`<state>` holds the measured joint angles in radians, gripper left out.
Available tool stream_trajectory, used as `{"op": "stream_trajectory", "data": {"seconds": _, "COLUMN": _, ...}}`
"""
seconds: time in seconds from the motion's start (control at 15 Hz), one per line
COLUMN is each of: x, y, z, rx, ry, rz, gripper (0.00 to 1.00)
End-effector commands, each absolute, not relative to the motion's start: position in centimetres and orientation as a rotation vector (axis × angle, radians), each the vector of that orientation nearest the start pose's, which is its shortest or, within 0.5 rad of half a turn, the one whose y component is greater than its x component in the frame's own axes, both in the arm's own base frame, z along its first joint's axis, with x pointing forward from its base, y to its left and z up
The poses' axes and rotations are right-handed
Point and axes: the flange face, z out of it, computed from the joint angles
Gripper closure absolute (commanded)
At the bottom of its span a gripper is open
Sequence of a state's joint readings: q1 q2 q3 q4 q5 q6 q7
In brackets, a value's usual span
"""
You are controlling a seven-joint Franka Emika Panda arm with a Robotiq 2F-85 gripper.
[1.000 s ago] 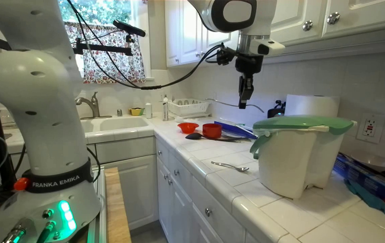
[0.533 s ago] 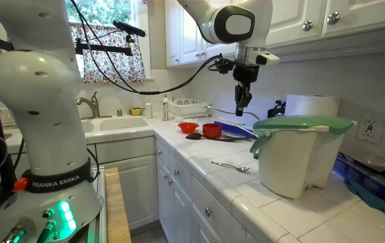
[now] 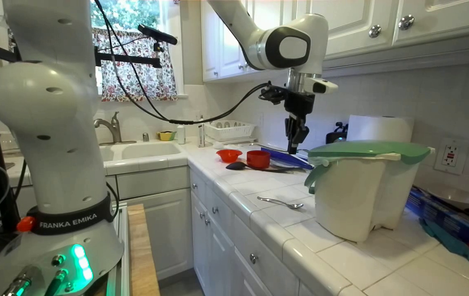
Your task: Use the silver fork to close the bin
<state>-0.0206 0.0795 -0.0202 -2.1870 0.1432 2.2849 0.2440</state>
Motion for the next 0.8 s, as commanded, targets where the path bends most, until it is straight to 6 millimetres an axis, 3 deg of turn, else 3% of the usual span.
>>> {"op": "stream_trajectory", "data": {"seconds": 0.0, "x": 56.1, "y": -0.5, "z": 34.4, "rx": -3.056, "ry": 0.487, "rz": -0.026, "gripper": 0.96}}
{"op": "stream_trajectory", "data": {"seconds": 0.73, "x": 58.9, "y": 1.9, "z": 29.2, "rx": -3.149, "ry": 0.343, "rz": -0.07, "gripper": 0.96}}
